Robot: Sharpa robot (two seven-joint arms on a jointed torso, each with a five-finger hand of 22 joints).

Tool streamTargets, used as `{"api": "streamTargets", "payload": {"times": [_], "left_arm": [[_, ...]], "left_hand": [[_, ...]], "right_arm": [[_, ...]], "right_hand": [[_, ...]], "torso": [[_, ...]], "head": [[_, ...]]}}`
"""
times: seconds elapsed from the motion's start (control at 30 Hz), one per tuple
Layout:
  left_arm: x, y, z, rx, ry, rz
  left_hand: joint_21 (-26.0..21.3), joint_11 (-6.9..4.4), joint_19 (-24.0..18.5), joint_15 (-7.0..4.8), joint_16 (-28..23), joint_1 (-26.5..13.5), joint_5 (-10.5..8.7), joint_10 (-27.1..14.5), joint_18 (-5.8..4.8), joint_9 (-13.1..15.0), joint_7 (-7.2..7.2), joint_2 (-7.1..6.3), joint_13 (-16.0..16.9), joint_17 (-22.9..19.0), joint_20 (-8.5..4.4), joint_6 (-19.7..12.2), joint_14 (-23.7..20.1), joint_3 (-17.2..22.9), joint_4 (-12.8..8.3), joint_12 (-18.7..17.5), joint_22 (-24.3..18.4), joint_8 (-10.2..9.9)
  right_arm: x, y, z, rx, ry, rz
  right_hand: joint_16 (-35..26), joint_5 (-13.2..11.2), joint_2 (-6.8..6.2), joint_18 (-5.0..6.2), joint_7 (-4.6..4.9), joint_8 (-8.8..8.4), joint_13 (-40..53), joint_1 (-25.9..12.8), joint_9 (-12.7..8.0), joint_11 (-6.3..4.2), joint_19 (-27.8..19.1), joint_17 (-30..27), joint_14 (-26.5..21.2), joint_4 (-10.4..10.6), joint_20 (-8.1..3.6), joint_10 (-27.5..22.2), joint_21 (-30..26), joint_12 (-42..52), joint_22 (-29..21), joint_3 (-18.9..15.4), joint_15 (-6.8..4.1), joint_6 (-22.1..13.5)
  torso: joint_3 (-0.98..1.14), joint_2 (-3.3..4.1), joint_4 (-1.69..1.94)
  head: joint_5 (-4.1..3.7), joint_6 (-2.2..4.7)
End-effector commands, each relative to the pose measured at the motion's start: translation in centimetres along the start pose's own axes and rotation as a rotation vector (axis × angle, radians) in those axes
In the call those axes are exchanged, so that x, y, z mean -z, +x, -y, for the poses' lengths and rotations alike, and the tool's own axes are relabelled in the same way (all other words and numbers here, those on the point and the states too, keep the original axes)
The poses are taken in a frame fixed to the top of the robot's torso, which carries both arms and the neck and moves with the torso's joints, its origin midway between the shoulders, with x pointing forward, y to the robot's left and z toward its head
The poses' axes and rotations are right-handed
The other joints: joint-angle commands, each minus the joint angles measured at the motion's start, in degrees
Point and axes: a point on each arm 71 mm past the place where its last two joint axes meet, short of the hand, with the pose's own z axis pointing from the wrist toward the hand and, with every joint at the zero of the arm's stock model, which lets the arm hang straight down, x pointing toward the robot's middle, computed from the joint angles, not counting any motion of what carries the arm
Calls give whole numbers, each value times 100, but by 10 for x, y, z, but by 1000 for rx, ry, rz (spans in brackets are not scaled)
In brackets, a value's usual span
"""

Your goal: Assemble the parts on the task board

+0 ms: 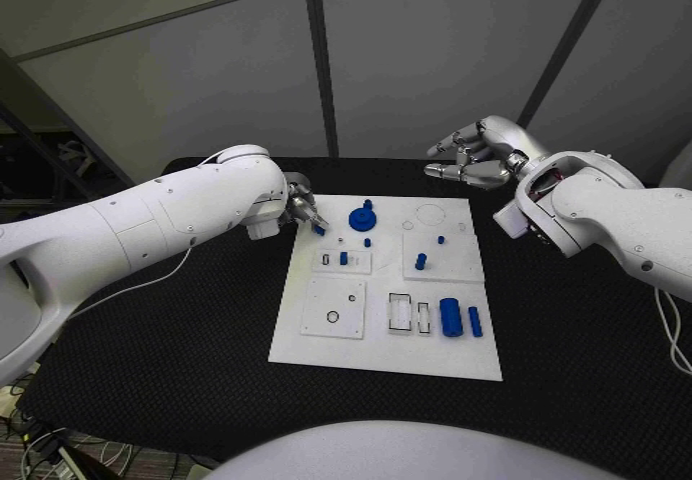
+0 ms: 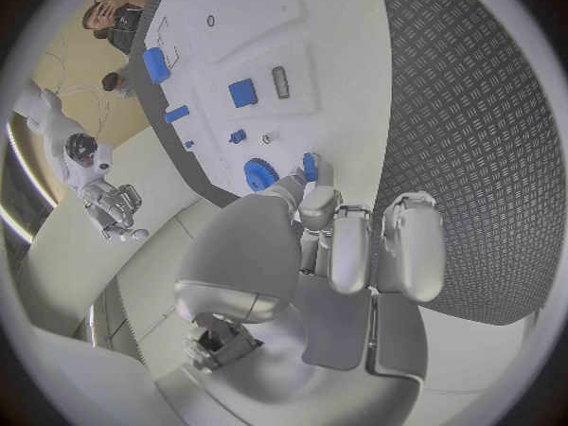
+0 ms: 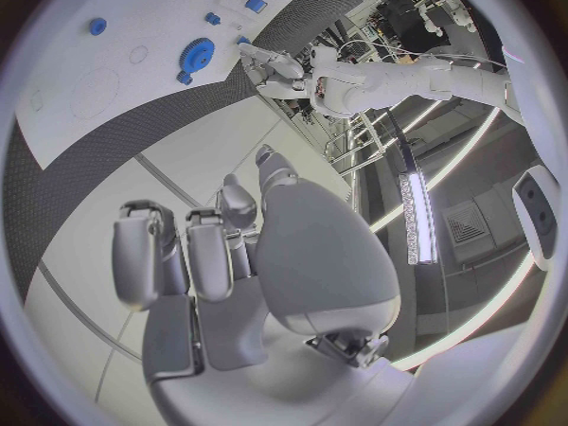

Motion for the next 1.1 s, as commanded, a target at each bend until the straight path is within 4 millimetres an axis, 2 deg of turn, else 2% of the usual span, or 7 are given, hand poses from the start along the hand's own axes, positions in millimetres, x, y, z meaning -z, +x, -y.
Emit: {"api": "streamTargets", "payload": {"times": [0.03,0.17,0.4,0.57,0.77,1.1], "left_arm": [[4,0,-1,65,20,0],[12,0,-5,88,36,9],[28,5,-9,106,68,46],[38,12,-9,95,89,88],[44,21,-9,79,101,109],[47,36,-9,31,105,108]], "left_hand": [[15,-1,17,6,5,-122,41,33,-17,107,-25,-59,-5,581,-14,-1,349,747,-633,-11,564,33],[15,-10,23,3,6,-274,33,55,-18,171,-31,-145,-5,583,-16,-2,350,997,-685,-3,578,76],[16,-16,28,-3,9,-354,28,75,-18,210,-40,-195,2,586,-20,7,351,1096,-705,10,586,109],[20,-25,34,-10,10,-388,29,88,-20,242,-51,-224,5,587,-25,10,352,1164,-727,17,595,139],[19,-30,35,-15,11,-411,28,87,-20,266,-56,-246,-14,588,-29,6,352,1217,-745,3,597,158],[15,-37,36,-23,13,-453,28,96,-19,305,-62,-271,-29,590,-36,4,353,1295,-768,-6,598,193]], "right_arm": [[0,0,-1,1,-9,-6],[0,-1,0,1,-7,-4],[0,-2,1,2,-4,-2],[0,-2,1,2,-4,-3],[-1,-1,1,2,-4,-4],[-1,-1,1,2,-5,-6]], "right_hand": [[-30,23,31,117,2,35,5,-35,-6,-2,-14,559,366,12,-15,-15,-29,1,202,-23,-28,22],[-30,23,31,117,2,35,5,-35,-6,-2,-14,559,366,12,-15,-15,-29,1,202,-23,-28,22],[-35,28,36,118,1,39,-2,-30,-5,-4,-15,554,365,10,-16,-19,-33,-2,198,-23,-30,26],[-35,28,36,118,1,39,-2,-30,-5,-4,-15,554,365,10,-16,-19,-33,-2,198,-23,-30,26],[-35,28,36,118,1,39,-2,-30,-5,-4,-15,554,365,10,-16,-19,-33,-2,198,-23,-30,26],[-36,28,36,119,1,40,-1,-32,-5,-4,-17,553,365,12,-16,-19,-36,0,194,-24,-30,28]], "torso": [[1,0,2],[-3,-1,5],[6,-4,7],[1,-4,3],[5,3,-14],[0,3,-6]], "head": [[7,0],[7,-10],[29,-30],[48,-34],[81,-36],[80,-52]]}}
